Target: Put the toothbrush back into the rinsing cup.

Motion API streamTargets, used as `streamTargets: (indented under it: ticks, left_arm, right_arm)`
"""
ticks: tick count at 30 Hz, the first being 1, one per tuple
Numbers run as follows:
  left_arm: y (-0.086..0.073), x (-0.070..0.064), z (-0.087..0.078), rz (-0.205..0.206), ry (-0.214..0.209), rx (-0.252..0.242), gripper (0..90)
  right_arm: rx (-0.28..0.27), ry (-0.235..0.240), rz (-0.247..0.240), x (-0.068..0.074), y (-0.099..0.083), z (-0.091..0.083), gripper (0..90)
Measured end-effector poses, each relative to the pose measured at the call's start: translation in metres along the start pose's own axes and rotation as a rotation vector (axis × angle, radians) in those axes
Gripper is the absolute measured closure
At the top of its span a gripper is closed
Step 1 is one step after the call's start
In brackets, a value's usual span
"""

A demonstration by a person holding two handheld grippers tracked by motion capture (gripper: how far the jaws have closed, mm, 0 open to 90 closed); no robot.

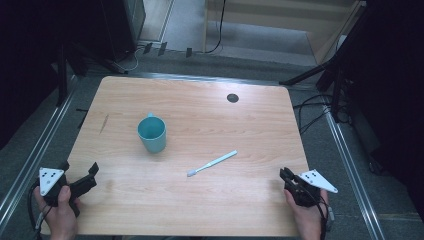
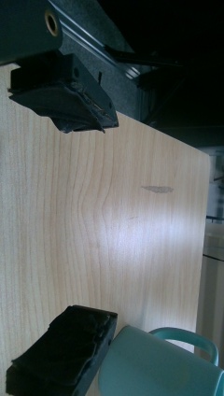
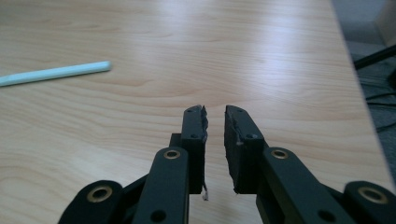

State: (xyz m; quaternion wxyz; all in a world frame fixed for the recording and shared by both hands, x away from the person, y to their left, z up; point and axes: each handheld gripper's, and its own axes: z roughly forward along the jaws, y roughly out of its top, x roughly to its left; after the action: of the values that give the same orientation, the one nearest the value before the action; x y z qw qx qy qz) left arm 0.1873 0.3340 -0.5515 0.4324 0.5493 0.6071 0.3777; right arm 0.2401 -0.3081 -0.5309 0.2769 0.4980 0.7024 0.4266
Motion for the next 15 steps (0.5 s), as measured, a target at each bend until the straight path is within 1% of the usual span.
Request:
streamTargets:
  ticks: [1,2,3,4,5,6,7,8,9,10,11,12,13,14,15]
  left_arm:
    - [0.000,0.000,0.000,0.001,0.000,0.000,7.1]
    - [0.000,0.000,0.000,0.001,0.000,0.000,7.2]
    - [0.000,0.000,0.000,0.002,0.000,-0.001,7.2]
    - [0.000,0.000,0.000,0.002,0.000,-0.001,7.2]
    - [0.000,0.000,0.000,0.001,0.000,-0.002,7.2]
    - [0.000,0.000,0.000,0.001,0.000,-0.002,7.2]
    - [0.000,0.000,0.000,0.001,0.000,-0.002,7.2]
    - [0.000,0.000,0.000,0.001,0.000,-0.002,7.2]
    - [0.000,0.000,0.000,0.001,-0.001,-0.002,7.2]
    - [0.000,0.000,0.000,0.001,0.000,-0.002,7.2]
    - [0.000,0.000,0.000,0.001,0.000,-0.002,7.2]
    - [0.000,0.000,0.000,0.002,0.000,-0.002,7.2]
    - [0.000,0.000,0.000,0.002,0.000,-0.003,7.2]
    - [0.000,0.000,0.000,0.002,0.000,-0.003,7.2]
    - [0.000,0.000,0.000,0.002,-0.001,-0.002,7.2]
  right_arm:
    - [0.000,0.000,0.000,0.000,0.000,0.000,78.7]
    - [0.005,0.005,-0.004,0.004,0.003,0.000,79.8]
    - [0.023,-0.010,-0.022,0.012,0.009,0.001,82.0]
    - [0.023,-0.010,-0.022,0.012,0.009,0.001,82.0]
    - [0.030,0.032,-0.018,0.019,0.014,0.003,82.3]
    - [0.036,0.052,-0.026,0.021,0.015,0.004,82.6]
    - [0.043,0.055,-0.047,0.026,0.016,0.005,83.7]
    - [0.043,0.055,-0.047,0.026,0.016,0.005,83.7]
    - [0.057,0.070,-0.098,0.037,0.017,0.008,84.8]
    - [0.060,0.074,-0.107,0.040,0.018,0.009,85.0]
    - [0.060,0.092,-0.121,0.044,0.020,0.010,84.9]
    - [0.060,0.092,-0.121,0.044,0.020,0.010,84.9]
    - [0.075,0.136,-0.135,0.055,0.024,0.013,84.7]
    - [0.075,0.152,-0.145,0.058,0.025,0.014,84.8]
    - [0.075,0.152,-0.145,0.058,0.025,0.014,84.8]
